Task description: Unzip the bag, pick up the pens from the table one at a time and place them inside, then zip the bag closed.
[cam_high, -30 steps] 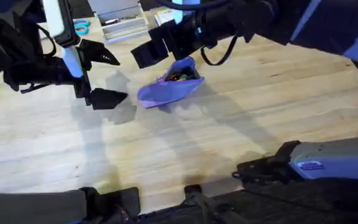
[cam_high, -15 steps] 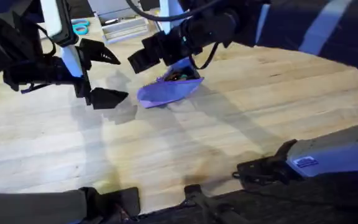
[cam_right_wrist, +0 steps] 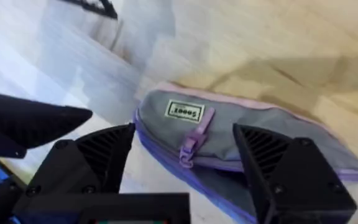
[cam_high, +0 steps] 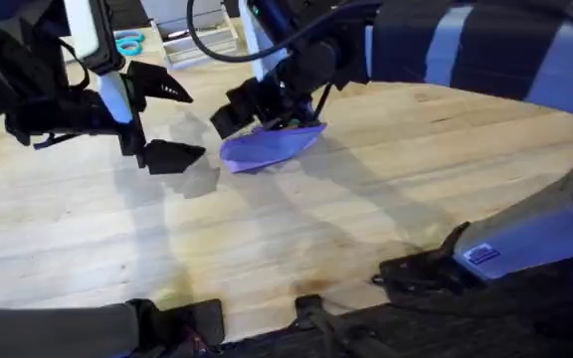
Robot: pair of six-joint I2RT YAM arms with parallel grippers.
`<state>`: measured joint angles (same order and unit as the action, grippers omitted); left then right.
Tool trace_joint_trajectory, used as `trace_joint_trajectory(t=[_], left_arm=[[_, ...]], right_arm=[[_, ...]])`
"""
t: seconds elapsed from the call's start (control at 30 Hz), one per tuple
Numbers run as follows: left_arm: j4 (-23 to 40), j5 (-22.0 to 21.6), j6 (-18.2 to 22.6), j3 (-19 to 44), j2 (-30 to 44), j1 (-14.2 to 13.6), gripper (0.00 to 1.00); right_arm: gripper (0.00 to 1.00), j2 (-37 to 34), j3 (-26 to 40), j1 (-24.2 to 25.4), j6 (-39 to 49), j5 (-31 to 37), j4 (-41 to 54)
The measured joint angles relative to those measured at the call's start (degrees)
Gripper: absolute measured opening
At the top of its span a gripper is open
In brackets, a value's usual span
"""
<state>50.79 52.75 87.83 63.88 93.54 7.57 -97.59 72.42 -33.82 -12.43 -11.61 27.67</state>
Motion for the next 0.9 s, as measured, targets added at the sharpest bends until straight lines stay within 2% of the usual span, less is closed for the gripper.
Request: trace_joint_trajectory(t=[0.2, 0.37, 0.63, 0.73, 0.9], left_arm=[[0.0, 0.0, 0.0, 0.0, 0.0, 0.0, 0.993], [0.0, 0.0, 0.0, 0.0, 0.0, 0.0, 0.993], [0.0, 0.0, 0.0, 0.0, 0.0, 0.0, 0.992], [0.0, 0.0, 0.0, 0.0, 0.0, 0.0, 0.993], [0.0, 0.0, 0.0, 0.0, 0.0, 0.0, 0.993]], right_arm=[[0.859, 0.0, 0.0, -0.5, 0.0, -0.3, 4.0], [0.781, 0.0, 0.0, -0.5, 0.0, -3.9, 4.1], [0.483, 0.0, 0.0, -0.5, 0.0, -6.1, 4.0], [0.418, 0.0, 0.0, -0.5, 0.0, -6.2, 4.0], [0.203, 0.0, 0.0, -0.5, -0.1, -6.6, 4.0]])
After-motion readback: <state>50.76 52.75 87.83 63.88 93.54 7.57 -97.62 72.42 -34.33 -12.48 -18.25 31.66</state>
